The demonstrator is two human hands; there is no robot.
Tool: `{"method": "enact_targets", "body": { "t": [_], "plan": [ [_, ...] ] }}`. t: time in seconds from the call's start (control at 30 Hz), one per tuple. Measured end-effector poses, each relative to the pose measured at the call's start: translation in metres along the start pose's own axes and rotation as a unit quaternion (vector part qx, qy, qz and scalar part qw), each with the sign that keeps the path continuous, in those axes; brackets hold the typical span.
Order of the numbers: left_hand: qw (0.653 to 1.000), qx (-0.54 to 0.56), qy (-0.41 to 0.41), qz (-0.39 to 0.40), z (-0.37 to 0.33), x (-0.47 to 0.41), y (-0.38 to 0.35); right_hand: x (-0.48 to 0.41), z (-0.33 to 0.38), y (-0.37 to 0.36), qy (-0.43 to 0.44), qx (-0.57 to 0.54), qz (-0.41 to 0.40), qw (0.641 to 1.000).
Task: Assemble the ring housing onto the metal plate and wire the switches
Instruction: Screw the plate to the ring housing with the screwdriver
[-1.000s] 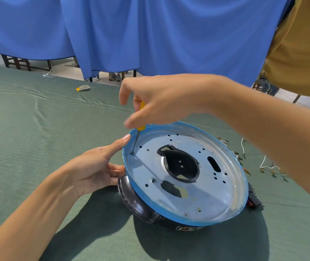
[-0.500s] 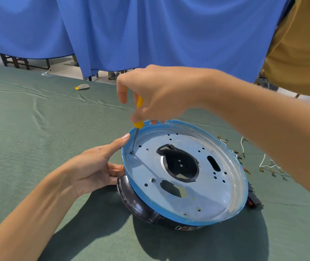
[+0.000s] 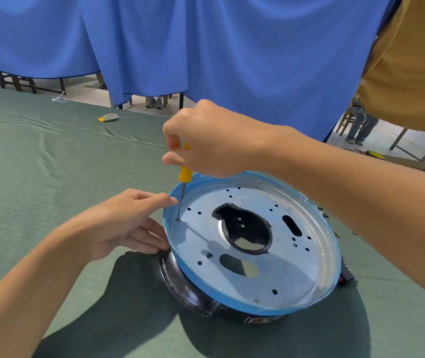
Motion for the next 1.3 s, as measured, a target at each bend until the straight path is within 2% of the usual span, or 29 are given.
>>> {"method": "enact_targets", "body": {
  "t": [0.13, 0.23, 0.33, 0.4, 0.47, 0.5, 0.6, 0.67, 0.8, 0.9, 0.97, 1.13, 1.3],
  "plan": [
    [0.990, -0.112, -0.060, -0.058, -0.008, 0.003, 0.007, 0.000, 0.000, -0.007, -0.003, -0.010, 0.012, 1.000],
    [0.970, -0.126, -0.157, -0.138, -0.019, 0.006, 0.015, -0.002, 0.003, -0.006, 0.000, -0.004, -0.001, 1.000],
    [0.942, -0.144, -0.248, -0.172, -0.033, 0.015, 0.015, -0.004, 0.007, -0.006, -0.016, 0.023, -0.015, 1.000],
    [0.906, -0.212, -0.293, -0.220, -0.045, 0.023, 0.014, -0.004, 0.008, -0.005, -0.042, 0.029, -0.023, 0.998],
    [0.855, -0.279, -0.331, -0.287, -0.055, 0.036, 0.014, -0.004, 0.008, -0.005, -0.057, 0.036, -0.032, 0.997],
    [0.841, -0.296, -0.344, -0.295, -0.059, 0.040, 0.012, -0.003, 0.008, -0.005, -0.060, 0.042, -0.038, 0.997],
    [0.864, -0.274, -0.333, -0.259, -0.059, 0.034, 0.007, -0.002, 0.003, -0.005, -0.081, 0.051, -0.037, 0.995],
    [0.875, -0.227, -0.330, -0.273, -0.055, 0.027, 0.008, -0.002, 0.001, -0.007, -0.089, 0.033, -0.021, 0.995],
    [0.885, -0.172, -0.319, -0.293, -0.048, 0.018, 0.007, 0.000, 0.006, -0.003, -0.034, -0.019, 0.036, 0.999],
    [0.882, -0.210, -0.341, -0.247, -0.049, 0.018, 0.006, 0.006, 0.006, 0.006, -0.019, -0.037, 0.081, 0.996],
    [0.884, -0.215, -0.360, -0.205, -0.050, 0.018, 0.003, 0.007, 0.004, 0.007, -0.017, -0.048, 0.062, 0.997],
    [0.878, -0.197, -0.360, -0.248, -0.047, 0.015, 0.003, -0.001, -0.001, -0.003, -0.043, -0.046, 0.042, 0.997],
    [0.856, -0.256, -0.390, -0.222, -0.049, 0.015, -0.005, 0.004, -0.003, 0.005, -0.018, -0.082, 0.034, 0.996]
  ]
}}
Point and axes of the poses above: each hand's wrist, its own x-axis away from the middle knuckle, its own y-axis out of the back of the hand, z = x × y, the point moved 6 cm from there along -x, towards the middle knuckle, and after that the axes turned 7 degrees about -x, right-handed, at the moved point
